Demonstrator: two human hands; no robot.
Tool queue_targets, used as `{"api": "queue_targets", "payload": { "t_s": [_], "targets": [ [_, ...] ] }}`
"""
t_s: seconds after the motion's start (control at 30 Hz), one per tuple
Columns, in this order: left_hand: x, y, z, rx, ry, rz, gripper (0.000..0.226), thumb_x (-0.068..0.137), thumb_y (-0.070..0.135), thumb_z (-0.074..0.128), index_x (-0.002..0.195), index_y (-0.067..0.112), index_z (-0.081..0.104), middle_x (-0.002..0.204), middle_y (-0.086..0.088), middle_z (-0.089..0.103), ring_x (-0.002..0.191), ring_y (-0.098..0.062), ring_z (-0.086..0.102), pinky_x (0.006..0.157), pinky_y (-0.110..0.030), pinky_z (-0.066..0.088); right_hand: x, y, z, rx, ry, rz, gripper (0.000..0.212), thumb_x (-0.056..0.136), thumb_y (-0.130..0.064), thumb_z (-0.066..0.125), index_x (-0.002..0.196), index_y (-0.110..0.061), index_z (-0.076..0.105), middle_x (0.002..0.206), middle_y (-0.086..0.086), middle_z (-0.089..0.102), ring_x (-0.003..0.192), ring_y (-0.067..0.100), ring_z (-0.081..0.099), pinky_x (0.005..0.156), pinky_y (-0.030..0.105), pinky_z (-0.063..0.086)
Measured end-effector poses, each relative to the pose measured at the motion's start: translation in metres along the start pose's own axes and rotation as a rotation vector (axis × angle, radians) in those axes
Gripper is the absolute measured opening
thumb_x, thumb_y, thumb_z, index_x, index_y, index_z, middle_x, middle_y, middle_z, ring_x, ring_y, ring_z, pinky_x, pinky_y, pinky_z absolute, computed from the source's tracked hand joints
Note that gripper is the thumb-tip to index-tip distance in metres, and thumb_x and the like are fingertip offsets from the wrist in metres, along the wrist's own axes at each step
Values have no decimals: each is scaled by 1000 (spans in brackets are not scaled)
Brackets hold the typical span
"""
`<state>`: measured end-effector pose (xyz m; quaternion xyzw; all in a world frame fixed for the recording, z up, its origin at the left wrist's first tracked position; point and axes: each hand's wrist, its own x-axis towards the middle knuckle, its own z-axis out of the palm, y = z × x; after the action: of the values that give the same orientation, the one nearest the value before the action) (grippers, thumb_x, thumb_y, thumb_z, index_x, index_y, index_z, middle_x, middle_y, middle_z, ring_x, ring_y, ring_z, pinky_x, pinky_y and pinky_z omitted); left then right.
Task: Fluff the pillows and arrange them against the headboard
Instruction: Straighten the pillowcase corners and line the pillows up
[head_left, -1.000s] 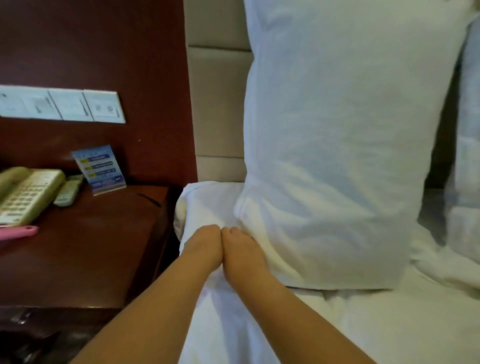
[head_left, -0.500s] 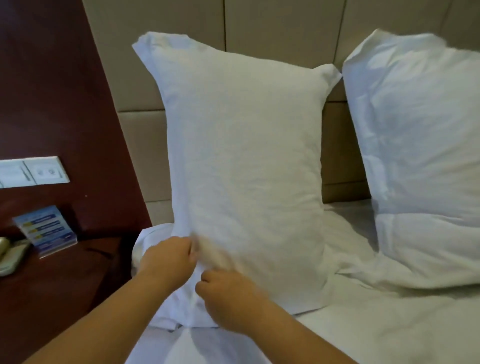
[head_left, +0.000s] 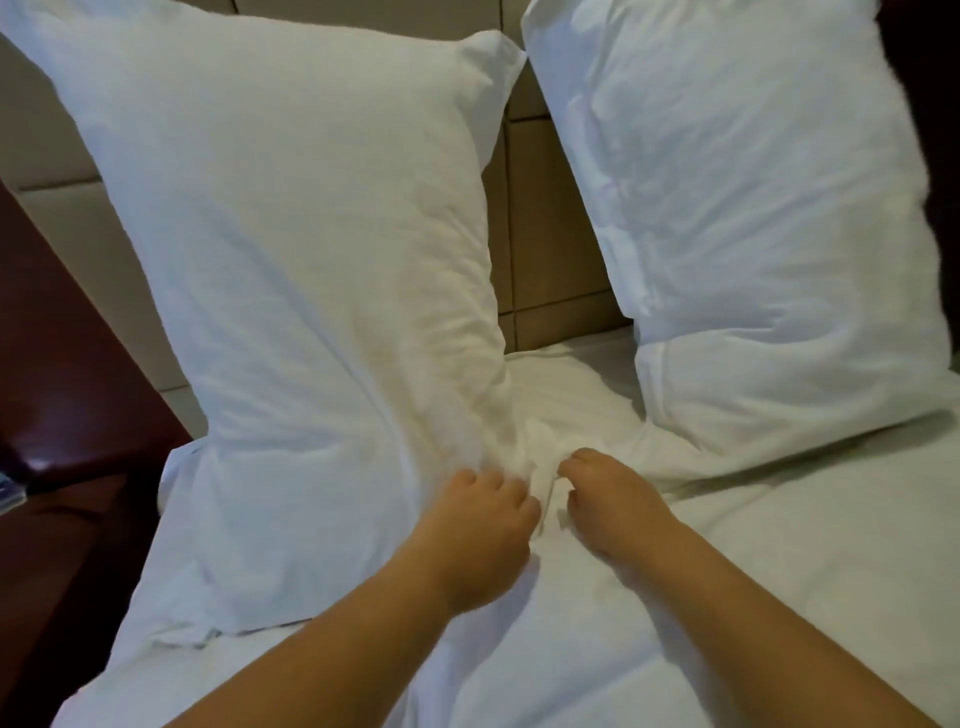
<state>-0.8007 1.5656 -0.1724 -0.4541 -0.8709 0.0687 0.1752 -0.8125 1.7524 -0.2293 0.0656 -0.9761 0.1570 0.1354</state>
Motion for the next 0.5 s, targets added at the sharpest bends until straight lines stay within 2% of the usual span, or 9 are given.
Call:
{"api": "queue_targets", "payload": {
  "t_s": [0.07,0.2,0.27,0.3,0.33,0.37,0.4,0.5],
  "targets": [
    [13,19,28,17,-113,19,20,61,30,79,57,21,62,56,2,56,48,-20,53,50,-26,42,5,22,6,-12,-43,50,27,86,-15,52,111,-14,62,112,4,61,103,24,59,87,32,47],
    [45,31,61,-82,-252,-14,29,43,28,89,50,21,62,51,4,54,41,-17,54,43,-19,40,28,35,17,-149,-172,23,25,85,-11,56,110,-13,60,114,6,60,101,26,61,86,36,50],
    [63,32,65,-151,-237,-117,27,47,27,89,60,19,68,58,1,61,46,-16,60,42,-20,43,41,36,22,-206,-222,14,26,81,-12,62,107,-14,60,115,5,59,101,26,62,85,35,48],
    [72,31,66,-213,-222,-190,22,62,26,84,77,15,72,73,-4,67,60,-19,67,51,-24,50,46,37,25,-223,-235,4,26,80,-14,64,106,-14,62,115,5,58,102,25,61,85,34,48],
    [79,30,70,-252,-263,-293,22,81,24,70,100,12,69,95,-8,68,82,-22,69,68,-30,54,51,36,29,-228,-241,-1,25,79,-15,64,104,-14,63,114,5,58,103,26,60,84,35,48],
    [85,29,79,-257,-307,-354,26,94,21,55,117,11,61,114,-10,62,101,-24,64,83,-34,51,55,37,33,-230,-254,10,25,79,-15,64,103,-13,64,112,6,58,103,27,60,83,36,48],
    [88,26,87,-281,-340,-387,29,99,19,45,125,10,54,123,-10,57,110,-25,59,91,-35,47,58,38,38,-234,-264,22,24,79,-14,63,102,-12,65,111,7,59,102,28,59,83,36,49],
    [89,13,99,-258,-320,-388,34,102,18,35,134,11,45,135,-9,51,121,-24,51,99,-30,37,62,38,50,-247,-217,10,20,71,-11,70,91,-12,67,99,8,63,95,28,60,74,35,52]
  ]
}}
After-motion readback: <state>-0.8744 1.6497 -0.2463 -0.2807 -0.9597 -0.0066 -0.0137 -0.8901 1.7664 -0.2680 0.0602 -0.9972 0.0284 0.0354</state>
